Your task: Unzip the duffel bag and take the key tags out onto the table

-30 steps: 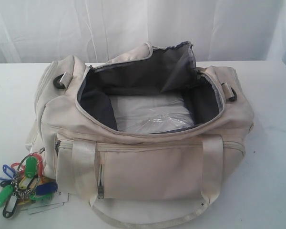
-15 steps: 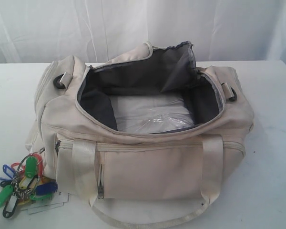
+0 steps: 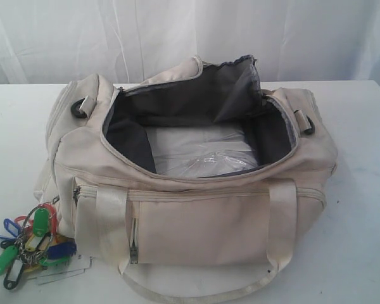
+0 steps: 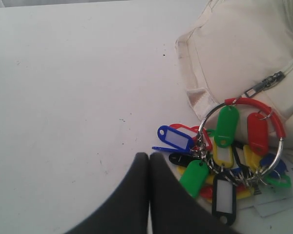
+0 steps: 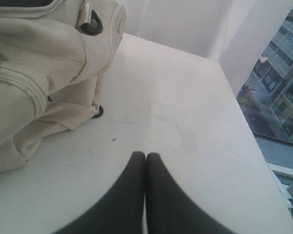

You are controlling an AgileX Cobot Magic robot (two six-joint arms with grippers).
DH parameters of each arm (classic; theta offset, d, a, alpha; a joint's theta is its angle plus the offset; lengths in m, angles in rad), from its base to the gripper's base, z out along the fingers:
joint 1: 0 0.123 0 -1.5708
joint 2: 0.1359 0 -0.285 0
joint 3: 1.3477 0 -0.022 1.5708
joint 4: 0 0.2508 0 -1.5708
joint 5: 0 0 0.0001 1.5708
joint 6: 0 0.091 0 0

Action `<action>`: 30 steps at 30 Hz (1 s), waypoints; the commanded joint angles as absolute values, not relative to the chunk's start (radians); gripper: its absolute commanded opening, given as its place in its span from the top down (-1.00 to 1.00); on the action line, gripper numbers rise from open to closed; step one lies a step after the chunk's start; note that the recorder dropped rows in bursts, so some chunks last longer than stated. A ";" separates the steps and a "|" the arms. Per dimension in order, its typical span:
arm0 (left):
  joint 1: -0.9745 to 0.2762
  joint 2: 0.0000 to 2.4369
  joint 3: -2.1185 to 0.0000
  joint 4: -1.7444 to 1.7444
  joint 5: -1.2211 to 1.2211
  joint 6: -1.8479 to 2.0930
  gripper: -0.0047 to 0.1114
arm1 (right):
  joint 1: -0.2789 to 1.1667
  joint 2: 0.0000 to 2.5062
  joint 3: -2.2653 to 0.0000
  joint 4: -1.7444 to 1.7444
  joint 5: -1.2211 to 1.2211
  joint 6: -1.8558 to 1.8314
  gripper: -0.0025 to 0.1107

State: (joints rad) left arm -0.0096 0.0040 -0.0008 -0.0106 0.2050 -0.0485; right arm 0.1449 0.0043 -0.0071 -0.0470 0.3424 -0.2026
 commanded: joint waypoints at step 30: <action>-0.013 0.000 0.000 -0.022 0.202 -0.051 0.92 | 0.140 0.000 0.000 0.000 0.306 0.111 0.96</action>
